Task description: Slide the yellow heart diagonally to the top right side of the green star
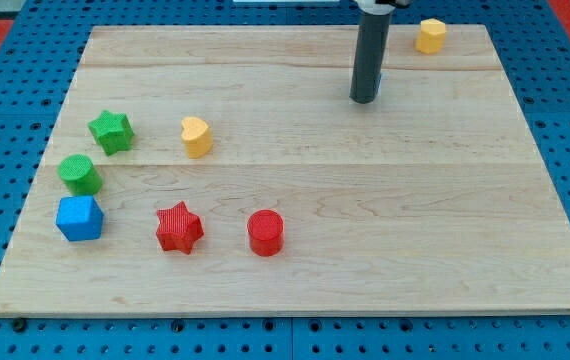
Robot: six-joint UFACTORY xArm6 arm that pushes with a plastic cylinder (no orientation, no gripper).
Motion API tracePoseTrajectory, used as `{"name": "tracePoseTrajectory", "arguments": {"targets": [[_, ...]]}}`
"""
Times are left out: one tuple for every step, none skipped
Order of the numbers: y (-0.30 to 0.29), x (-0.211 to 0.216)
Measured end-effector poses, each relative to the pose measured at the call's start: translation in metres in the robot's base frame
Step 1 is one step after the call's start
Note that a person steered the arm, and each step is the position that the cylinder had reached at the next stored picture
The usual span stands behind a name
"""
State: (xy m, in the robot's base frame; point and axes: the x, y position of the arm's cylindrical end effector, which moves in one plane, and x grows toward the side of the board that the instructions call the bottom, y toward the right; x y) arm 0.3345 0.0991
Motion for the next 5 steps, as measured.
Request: {"name": "tracePoseTrajectory", "arguments": {"targets": [[-0.002,-0.018],[-0.002,-0.010],[-0.064,0.033],[-0.082,0.113],[-0.179,0.133]]}}
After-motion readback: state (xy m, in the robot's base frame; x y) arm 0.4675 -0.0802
